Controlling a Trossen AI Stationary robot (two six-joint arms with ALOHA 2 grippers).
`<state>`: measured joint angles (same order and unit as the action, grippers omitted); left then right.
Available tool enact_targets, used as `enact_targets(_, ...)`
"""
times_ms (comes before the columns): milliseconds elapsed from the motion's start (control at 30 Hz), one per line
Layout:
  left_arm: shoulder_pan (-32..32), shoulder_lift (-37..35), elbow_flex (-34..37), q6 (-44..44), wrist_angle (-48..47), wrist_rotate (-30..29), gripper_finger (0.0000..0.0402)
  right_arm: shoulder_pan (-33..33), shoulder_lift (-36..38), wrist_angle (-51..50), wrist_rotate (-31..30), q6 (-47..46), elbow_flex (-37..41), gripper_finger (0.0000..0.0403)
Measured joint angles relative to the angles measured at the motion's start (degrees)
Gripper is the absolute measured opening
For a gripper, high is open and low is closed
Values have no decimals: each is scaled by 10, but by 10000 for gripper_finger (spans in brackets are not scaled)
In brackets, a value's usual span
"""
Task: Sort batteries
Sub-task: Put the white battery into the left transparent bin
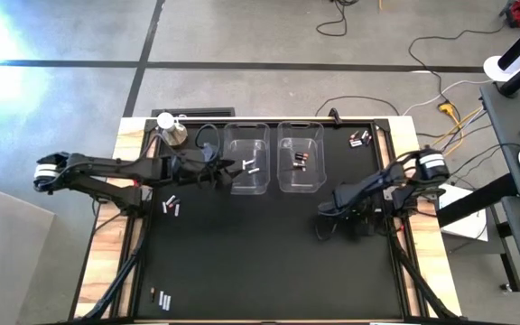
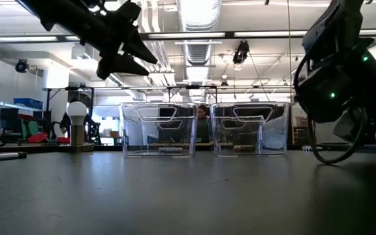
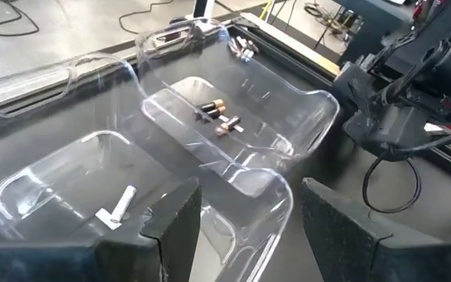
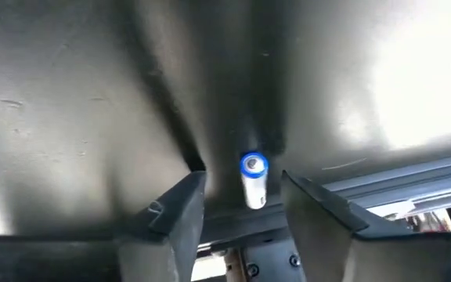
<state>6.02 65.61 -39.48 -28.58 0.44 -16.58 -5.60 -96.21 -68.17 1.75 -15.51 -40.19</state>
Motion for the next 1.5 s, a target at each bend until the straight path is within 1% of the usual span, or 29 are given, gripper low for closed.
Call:
enact_targets(133, 0, 16, 3, 3, 23, -32, 195, 0, -26, 8, 20, 2, -1, 117)
enact_targets(300, 0, 43, 0, 8, 75, -34, 195, 0, -25, 17, 30, 13, -6, 35)
enact_targets(333, 0, 47, -1, 4, 82, -35, 195, 0, -20, 19, 29, 15, -6, 26)
enact_targets(467, 0, 58, -1, -4, 102, -39, 195, 0, 14, 28, 21, 6, -5, 23)
enact_targets(567, -3, 53, -7, -9, 110, -35, 195, -3, 65, 44, 10, -15, -17, 21)
enact_targets(633, -4, 45, -10, -5, 111, -16, 194, -5, 112, 52, 12, -26, -31, 20)
enact_targets(700, -4, 43, -14, 1, 120, 8, 194, -5, 157, 39, 42, -39, -44, 20)
enact_targets(800, -4, 42, -18, 9, 120, 31, 194, -5, 212, 61, 54, -86, -75, 19)
enact_targets(867, -3, 42, -18, 10, 134, 53, 194, -5, 240, 50, 54, -117, -97, 19)
enact_targets(1000, -4, 43, -18, 11, 191, 111, 194, -5, 279, 113, 51, -175, -146, 18)
enact_targets(1133, -4, 52, -17, 4, 227, 161, 194, -3, 286, 219, 16, -199, -194, 18)
enact_targets(1267, -10, 70, -18, -14, 244, 176, 195, 2, 274, 301, -14, -192, -250, 18)
enact_targets(1367, -25, 84, -20, -11, 285, 183, 200, 10, 257, 327, -44, -163, -293, 18)
enact_targets(1433, -34, 96, -22, -6, 333, 206, 208, 20, 243, 343, -53, -146, -318, 18)
enact_targets(1500, -42, 111, -28, -5, 358, 216, 214, 32, 229, 353, -55, -134, -340, 18)
